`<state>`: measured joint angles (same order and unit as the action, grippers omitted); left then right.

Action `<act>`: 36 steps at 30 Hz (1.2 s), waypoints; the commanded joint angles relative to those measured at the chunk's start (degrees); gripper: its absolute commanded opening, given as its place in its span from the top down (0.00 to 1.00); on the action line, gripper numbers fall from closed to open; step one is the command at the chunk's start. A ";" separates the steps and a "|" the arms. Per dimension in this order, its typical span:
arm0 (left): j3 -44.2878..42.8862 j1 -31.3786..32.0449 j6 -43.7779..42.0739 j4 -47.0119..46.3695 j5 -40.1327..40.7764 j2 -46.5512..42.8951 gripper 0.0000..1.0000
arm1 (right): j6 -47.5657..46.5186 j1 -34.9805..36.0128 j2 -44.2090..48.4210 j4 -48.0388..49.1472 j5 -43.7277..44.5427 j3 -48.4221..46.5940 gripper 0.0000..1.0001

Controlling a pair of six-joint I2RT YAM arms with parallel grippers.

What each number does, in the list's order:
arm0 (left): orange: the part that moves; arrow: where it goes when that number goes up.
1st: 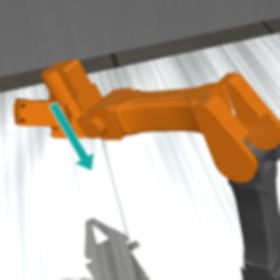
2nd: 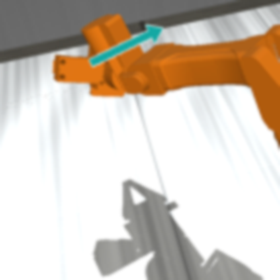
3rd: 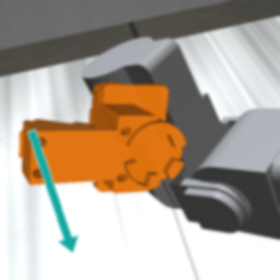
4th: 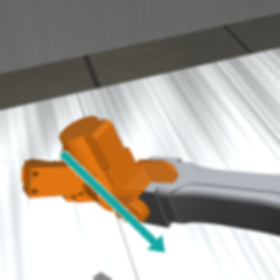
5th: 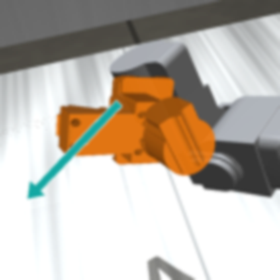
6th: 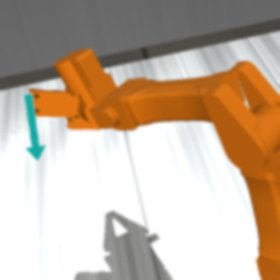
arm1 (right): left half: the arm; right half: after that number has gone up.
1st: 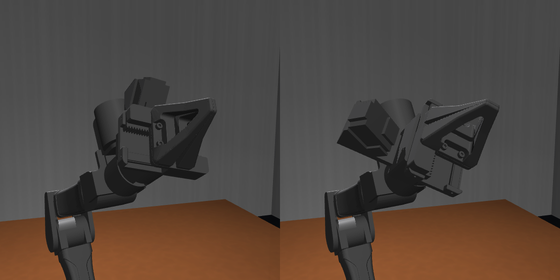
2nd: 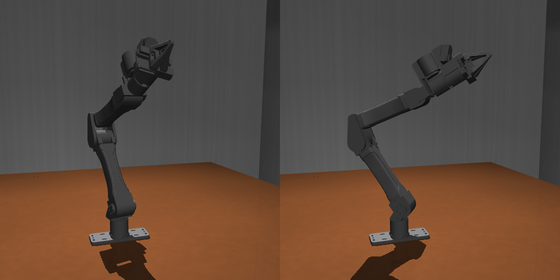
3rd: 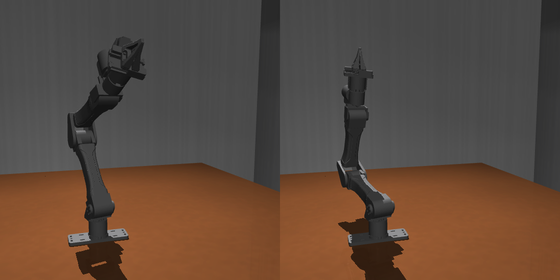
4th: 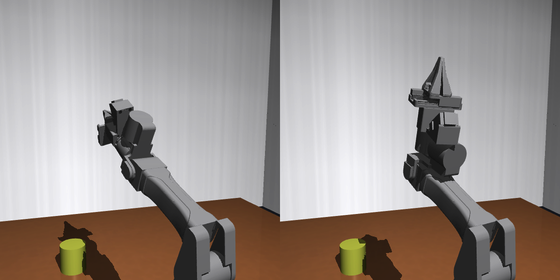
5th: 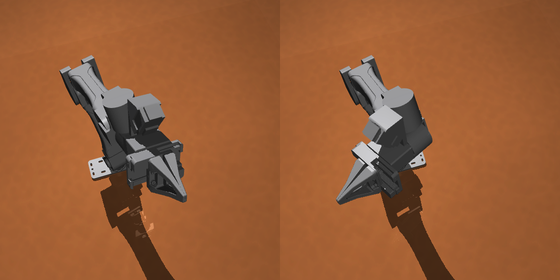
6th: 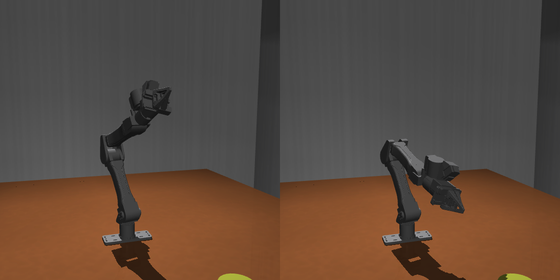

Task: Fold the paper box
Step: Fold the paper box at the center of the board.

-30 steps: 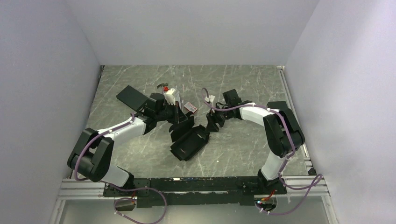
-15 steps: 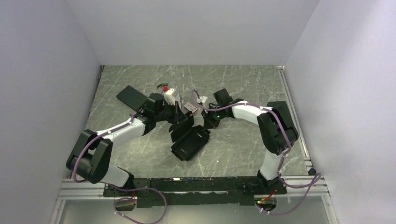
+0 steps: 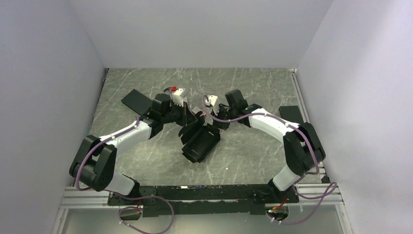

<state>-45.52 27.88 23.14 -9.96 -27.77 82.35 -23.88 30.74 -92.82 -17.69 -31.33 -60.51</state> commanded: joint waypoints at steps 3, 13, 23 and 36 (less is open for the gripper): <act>-3.50 -0.57 -0.44 -0.73 -5.25 1.81 1.00 | -6.14 3.29 6.48 8.08 6.36 3.10 1.00; -3.09 -2.25 5.19 -6.25 -8.74 2.87 1.00 | -13.99 9.68 9.45 11.70 9.15 8.91 1.00; -2.90 -2.30 6.49 -7.99 -12.68 5.80 1.00 | -15.94 14.27 3.65 11.68 15.70 8.70 1.00; -1.51 -2.41 6.69 -5.97 -17.03 5.03 1.00 | -21.52 20.08 2.80 10.65 16.37 10.30 1.00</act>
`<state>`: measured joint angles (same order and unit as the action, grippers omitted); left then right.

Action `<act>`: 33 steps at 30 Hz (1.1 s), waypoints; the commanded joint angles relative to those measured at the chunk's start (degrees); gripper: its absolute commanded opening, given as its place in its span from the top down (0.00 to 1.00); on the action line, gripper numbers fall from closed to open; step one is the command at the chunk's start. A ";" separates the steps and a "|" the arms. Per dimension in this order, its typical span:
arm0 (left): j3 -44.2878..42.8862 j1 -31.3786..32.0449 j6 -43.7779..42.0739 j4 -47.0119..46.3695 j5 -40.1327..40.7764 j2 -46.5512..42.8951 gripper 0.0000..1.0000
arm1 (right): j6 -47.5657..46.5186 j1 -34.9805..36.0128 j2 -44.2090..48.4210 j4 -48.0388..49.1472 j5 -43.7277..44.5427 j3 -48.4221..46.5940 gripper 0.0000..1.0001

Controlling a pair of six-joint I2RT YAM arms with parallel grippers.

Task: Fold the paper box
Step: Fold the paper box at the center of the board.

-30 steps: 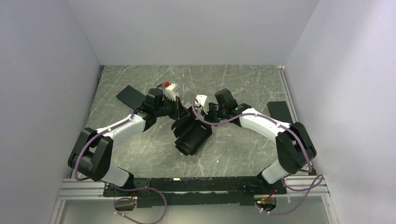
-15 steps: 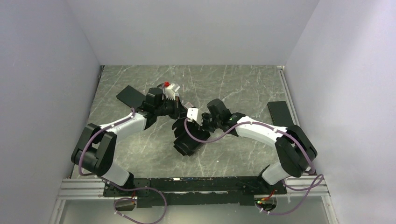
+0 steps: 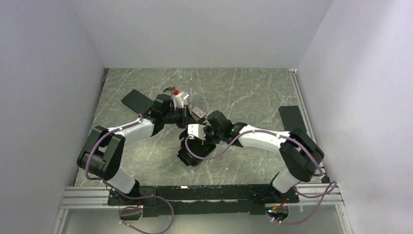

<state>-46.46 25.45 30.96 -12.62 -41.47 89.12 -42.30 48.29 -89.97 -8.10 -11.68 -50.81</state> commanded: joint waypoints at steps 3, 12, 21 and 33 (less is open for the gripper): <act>-1.70 0.04 -2.38 -0.68 -4.88 -1.58 1.00 | -4.99 4.19 -0.69 1.00 -1.01 0.66 1.00; -2.40 0.28 -1.65 1.27 -9.48 1.65 1.00 | -5.04 5.84 -5.20 0.81 7.00 -1.89 1.00; -6.33 0.49 -4.64 6.84 -9.89 2.03 1.00 | -10.63 7.42 -2.50 5.70 13.51 -0.32 1.00; -10.17 0.31 -3.70 5.99 -8.54 5.84 1.00 | -17.10 8.40 1.04 8.78 14.06 2.49 1.00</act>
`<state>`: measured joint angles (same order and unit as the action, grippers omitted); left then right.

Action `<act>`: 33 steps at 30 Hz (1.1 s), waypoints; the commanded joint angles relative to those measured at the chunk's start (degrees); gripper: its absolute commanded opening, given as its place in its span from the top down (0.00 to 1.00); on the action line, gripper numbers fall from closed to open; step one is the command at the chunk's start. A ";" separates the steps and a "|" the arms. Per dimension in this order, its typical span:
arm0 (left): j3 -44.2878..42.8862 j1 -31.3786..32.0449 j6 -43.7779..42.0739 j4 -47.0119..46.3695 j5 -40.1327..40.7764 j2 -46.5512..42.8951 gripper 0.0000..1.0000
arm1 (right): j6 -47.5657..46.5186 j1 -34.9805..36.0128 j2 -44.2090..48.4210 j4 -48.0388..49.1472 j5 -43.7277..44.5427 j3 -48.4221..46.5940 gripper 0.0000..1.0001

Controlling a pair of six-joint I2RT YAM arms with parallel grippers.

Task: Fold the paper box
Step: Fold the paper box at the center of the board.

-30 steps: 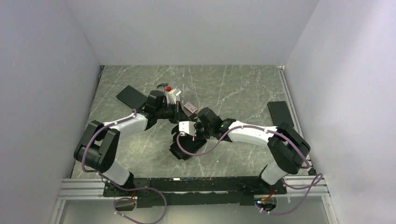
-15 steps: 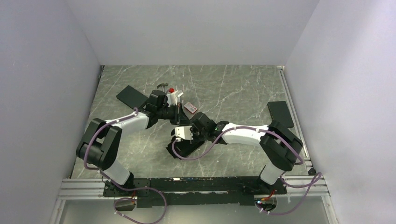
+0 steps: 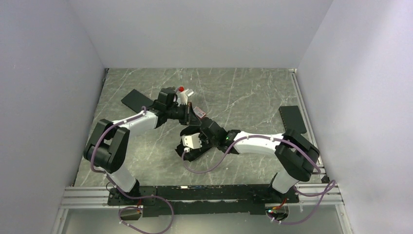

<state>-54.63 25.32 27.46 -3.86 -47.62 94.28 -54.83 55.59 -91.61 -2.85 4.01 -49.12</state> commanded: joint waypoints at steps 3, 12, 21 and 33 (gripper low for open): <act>-2.14 0.26 0.40 -3.37 -1.88 1.80 1.00 | -5.58 2.41 2.00 3.15 -2.53 1.55 1.00; 0.63 0.08 1.56 -3.51 -0.62 0.55 1.00 | -3.74 2.96 -1.05 -1.62 -5.61 0.79 1.00; 3.36 -0.02 2.77 -2.56 1.98 -2.11 0.93 | -1.34 4.06 -3.44 -3.88 -6.57 -0.81 1.00; 4.72 -2.97 2.64 3.32 13.55 -11.66 0.63 | 1.92 2.88 -4.70 -3.78 -4.54 -2.50 1.00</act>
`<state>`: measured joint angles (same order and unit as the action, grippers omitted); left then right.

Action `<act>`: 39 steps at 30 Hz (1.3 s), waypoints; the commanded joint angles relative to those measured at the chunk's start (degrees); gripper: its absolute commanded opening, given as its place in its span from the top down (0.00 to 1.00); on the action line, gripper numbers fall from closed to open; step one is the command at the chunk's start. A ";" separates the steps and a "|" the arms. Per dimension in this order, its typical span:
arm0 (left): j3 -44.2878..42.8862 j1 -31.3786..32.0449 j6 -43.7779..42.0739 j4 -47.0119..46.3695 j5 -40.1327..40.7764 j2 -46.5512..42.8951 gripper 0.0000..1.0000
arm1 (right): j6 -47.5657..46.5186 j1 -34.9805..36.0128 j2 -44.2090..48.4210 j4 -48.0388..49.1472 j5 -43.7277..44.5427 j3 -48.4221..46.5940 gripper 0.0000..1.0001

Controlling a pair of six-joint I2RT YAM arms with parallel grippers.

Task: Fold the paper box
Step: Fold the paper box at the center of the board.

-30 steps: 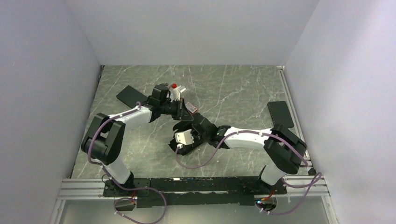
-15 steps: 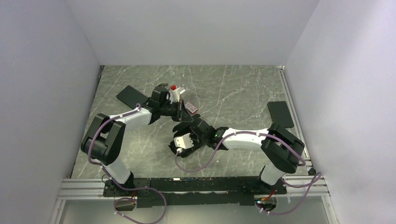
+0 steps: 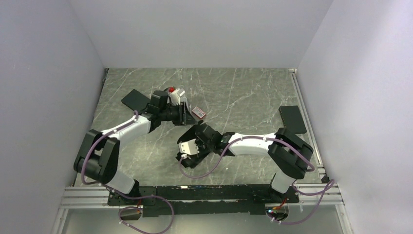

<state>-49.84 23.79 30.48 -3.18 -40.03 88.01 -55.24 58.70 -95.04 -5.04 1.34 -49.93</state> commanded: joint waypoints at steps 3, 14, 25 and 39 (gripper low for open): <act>0.18 -2.82 -1.89 8.43 11.51 -11.32 0.53 | 3.08 -0.72 -1.14 -1.60 -1.78 -1.99 1.00; 6.61 -4.19 -0.37 20.09 30.96 -48.20 0.14 | 4.98 -1.51 -0.90 -3.04 -3.76 -3.19 1.00; 12.56 -4.13 2.40 20.60 0.28 -59.97 0.30 | 7.19 -4.61 -0.59 -5.46 -8.26 -4.50 1.00; 15.77 -4.10 1.12 15.42 -12.44 -68.30 0.27 | 9.48 -6.40 -2.10 -8.08 -12.25 -6.29 1.00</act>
<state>-36.01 19.64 31.97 19.81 -44.49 22.37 -47.68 52.71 -96.40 -10.52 -7.94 -54.72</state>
